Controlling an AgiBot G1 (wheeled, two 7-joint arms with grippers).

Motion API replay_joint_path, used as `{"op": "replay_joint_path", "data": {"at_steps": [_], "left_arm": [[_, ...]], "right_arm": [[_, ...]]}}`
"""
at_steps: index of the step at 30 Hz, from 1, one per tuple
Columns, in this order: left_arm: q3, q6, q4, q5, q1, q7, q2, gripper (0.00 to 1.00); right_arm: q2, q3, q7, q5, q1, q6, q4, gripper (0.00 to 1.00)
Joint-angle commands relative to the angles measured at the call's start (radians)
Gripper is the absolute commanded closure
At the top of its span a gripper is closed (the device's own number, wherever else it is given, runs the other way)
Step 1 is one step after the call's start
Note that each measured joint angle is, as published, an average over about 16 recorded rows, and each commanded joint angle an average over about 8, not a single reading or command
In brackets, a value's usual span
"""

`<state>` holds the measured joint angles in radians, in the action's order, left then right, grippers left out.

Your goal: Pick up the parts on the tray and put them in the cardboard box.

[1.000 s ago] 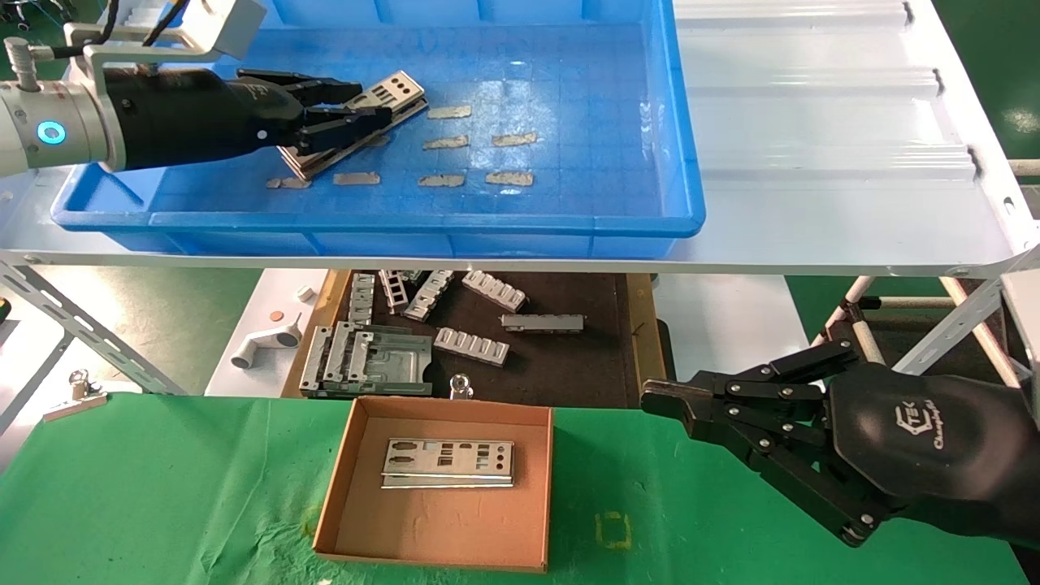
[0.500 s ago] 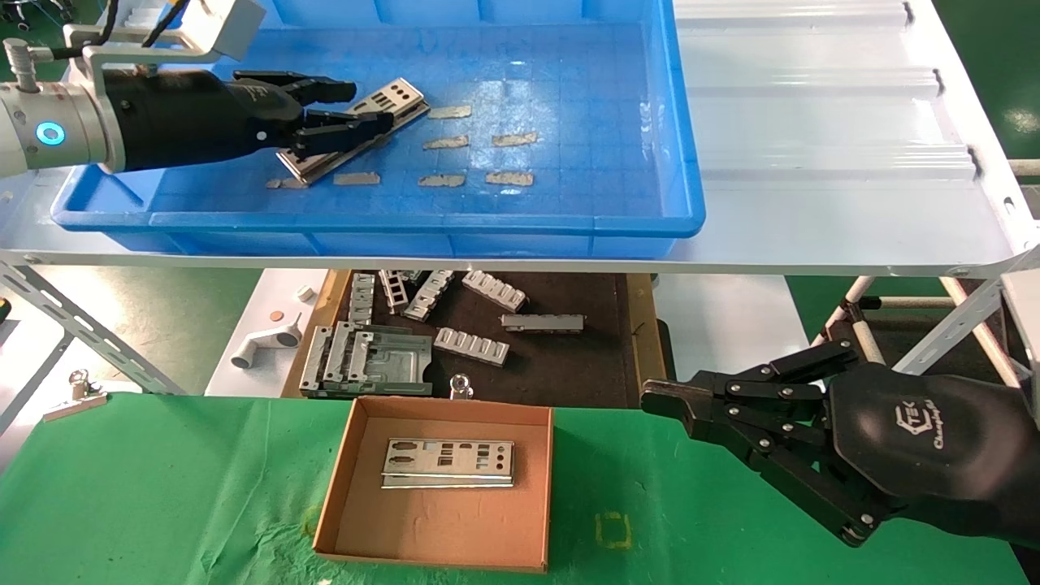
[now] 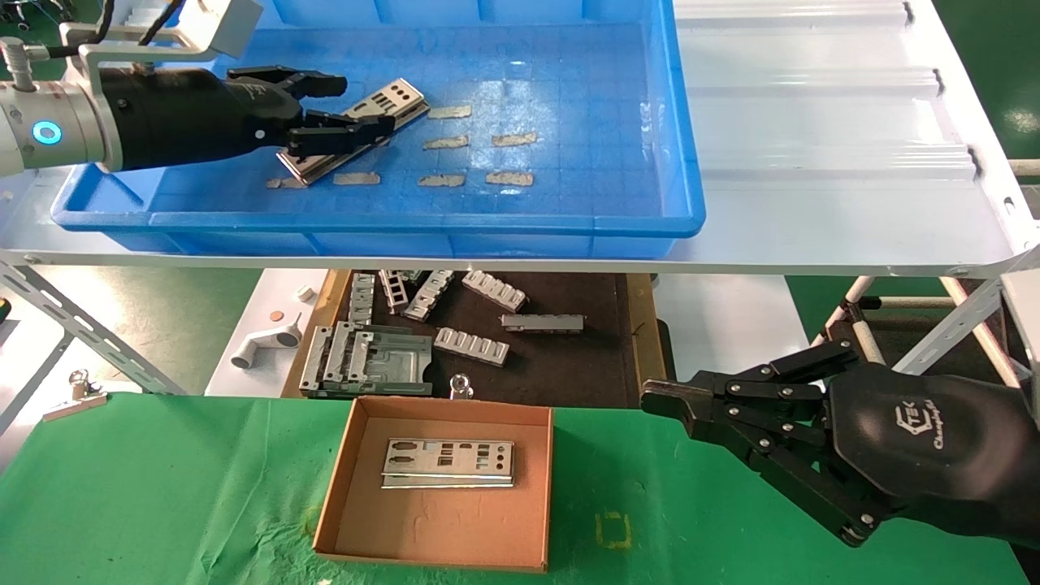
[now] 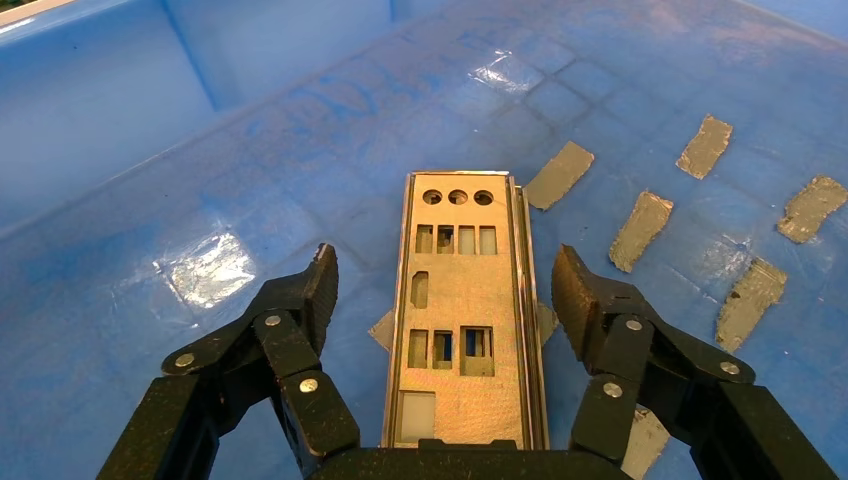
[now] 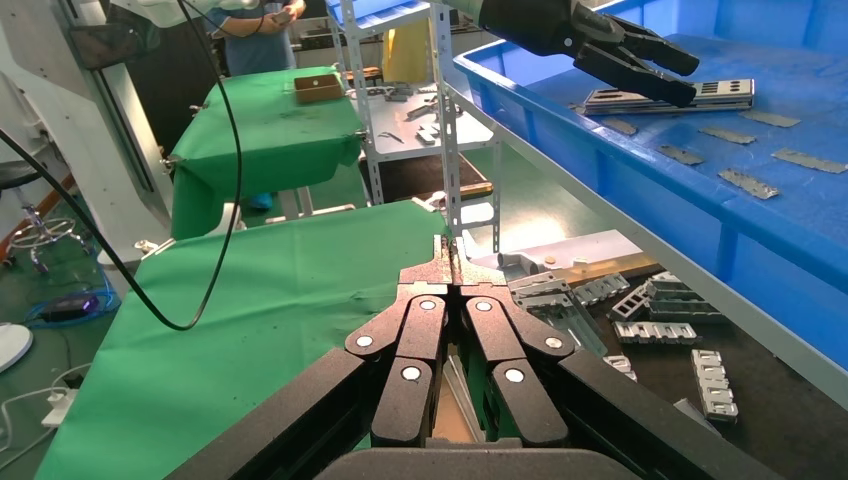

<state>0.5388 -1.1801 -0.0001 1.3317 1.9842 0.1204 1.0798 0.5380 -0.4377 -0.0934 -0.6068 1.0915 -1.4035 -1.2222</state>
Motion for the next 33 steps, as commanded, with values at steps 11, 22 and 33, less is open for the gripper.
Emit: {"op": "replay_joint_path", "data": {"at_steps": [11, 22, 33], "left_arm": [[0.000, -0.007, 0.000, 0.000, 0.000, 0.000, -0.001, 1.00], [0.000, -0.015, -0.001, 0.000, 0.001, 0.000, -0.002, 1.00], [-0.005, -0.020, -0.003, -0.006, 0.009, 0.000, -0.008, 1.00]], "right_arm": [[0.000, 0.000, 0.000, 0.000, 0.000, 0.000, 0.000, 1.00], [0.000, 0.000, 0.000, 0.000, 0.000, 0.000, 0.000, 1.00], [0.000, 0.000, 0.000, 0.000, 0.000, 0.000, 0.000, 1.00]]}}
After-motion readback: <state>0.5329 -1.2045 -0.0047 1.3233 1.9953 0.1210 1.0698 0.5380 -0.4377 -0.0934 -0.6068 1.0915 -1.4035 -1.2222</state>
